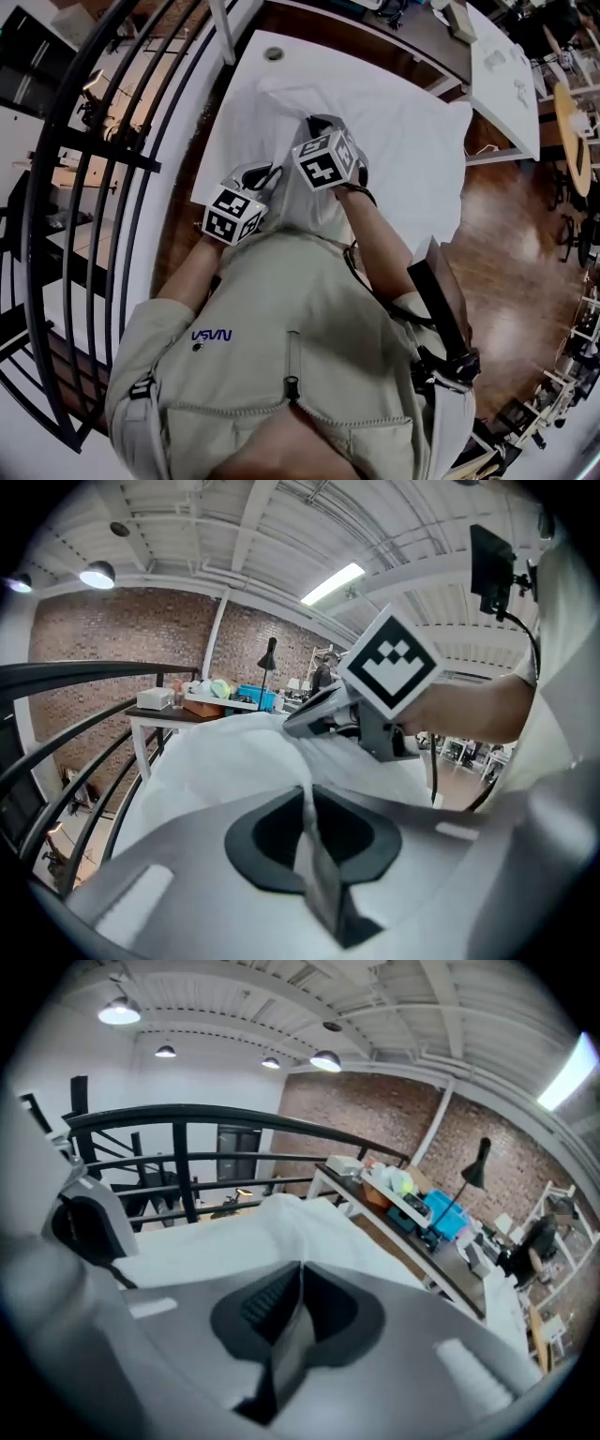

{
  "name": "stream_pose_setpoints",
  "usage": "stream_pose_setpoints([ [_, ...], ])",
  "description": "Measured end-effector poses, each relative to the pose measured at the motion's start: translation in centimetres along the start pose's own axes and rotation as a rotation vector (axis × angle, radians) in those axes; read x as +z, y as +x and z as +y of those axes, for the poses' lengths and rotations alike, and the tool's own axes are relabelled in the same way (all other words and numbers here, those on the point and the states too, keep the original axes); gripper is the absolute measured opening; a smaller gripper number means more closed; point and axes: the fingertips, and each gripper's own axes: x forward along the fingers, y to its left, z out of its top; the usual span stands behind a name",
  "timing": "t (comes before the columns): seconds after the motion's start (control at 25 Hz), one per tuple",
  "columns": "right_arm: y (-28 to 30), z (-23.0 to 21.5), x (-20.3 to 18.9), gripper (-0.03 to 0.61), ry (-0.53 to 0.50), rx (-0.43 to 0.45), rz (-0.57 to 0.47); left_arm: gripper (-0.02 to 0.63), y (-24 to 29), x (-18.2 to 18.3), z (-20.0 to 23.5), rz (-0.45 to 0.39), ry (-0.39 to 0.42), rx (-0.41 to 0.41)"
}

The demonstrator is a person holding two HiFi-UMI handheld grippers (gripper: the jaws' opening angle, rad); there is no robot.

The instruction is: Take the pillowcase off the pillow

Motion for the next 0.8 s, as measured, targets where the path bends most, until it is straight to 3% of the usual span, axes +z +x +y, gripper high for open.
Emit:
stream_pose_setpoints([
  [0.24, -0.2, -4.3, -4.6, 0.011, 0.169, -0.090, 0.021, 0.025, -1.1, -1.3, -0.3, -0.007, -0.015, -0.019],
  [0.4, 0.1, -2.9, -5.7, 0.011, 0.127, -0.130, 0.004, 0.045, -1.4, -1.5, 0.3, -0.013, -0.060, -0.024],
  [0.52, 0.1, -2.2, -6.0, 0.011, 0.085, -0.136, -0.017, 0.053, -1.9, 1.6, 3.1, -0.121, -0.161, 0.026],
  [0.6, -0.1, -2.2, -6.1, 0.011, 0.089, -0.134, -0.032, 0.124, -1.1, 3.6, 6.0, -0.155, -0.244, 0.062],
  [0.68, -0.3, -2.2, -6.2, 0.011, 0.089, -0.134, -0.040, 0.256, 0.9, 4.4, 8.7, -0.135, -0.342, 0.070],
  [0.8, -0.4, -1.9, -6.0, 0.011, 0.082, -0.122, -0.047, 0.307, 4.3, 4.0, 11.5, -0.085, -0.518, 0.036],
])
